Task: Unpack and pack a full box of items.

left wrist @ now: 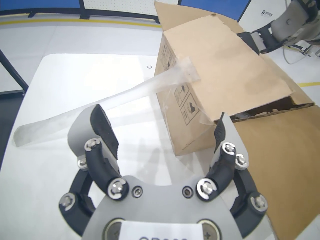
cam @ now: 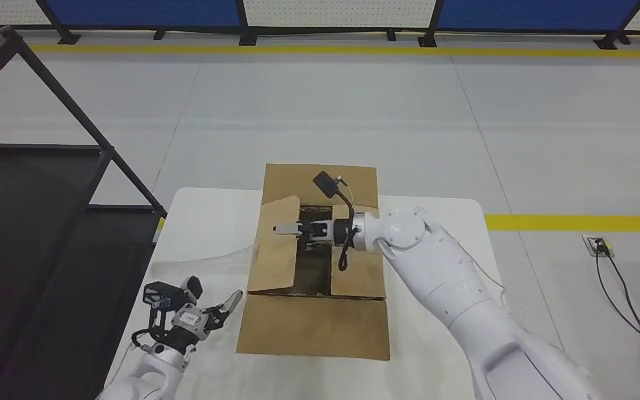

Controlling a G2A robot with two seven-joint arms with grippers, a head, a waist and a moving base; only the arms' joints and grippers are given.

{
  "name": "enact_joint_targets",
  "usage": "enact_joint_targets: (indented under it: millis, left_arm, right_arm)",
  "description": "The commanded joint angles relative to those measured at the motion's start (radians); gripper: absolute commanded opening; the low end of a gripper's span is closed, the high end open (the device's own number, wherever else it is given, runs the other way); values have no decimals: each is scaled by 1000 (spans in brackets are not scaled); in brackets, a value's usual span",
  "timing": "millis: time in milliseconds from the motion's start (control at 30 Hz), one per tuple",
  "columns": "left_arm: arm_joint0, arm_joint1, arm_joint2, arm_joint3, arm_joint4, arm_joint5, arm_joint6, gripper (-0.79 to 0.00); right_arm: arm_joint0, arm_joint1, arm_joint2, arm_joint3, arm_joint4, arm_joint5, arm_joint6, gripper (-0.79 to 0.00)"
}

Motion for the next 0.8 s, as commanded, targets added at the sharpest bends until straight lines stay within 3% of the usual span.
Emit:
enact_joint_targets:
  millis: [0, 233, 767]
  left_arm:
    - [28, 1, -4, -38, 18, -11, 16, 0]
    - [63, 0, 6, -115, 68, -6, 23, 0]
    - [-60, -18, 109, -73, 140, 86, -20, 0]
  right_arm:
    - [6, -6, 2, 2, 10, -17, 7, 0]
    - [28, -30, -8, -5, 9, -37, 5, 0]
    - [62, -89, -20, 28, 54, -109, 46, 0]
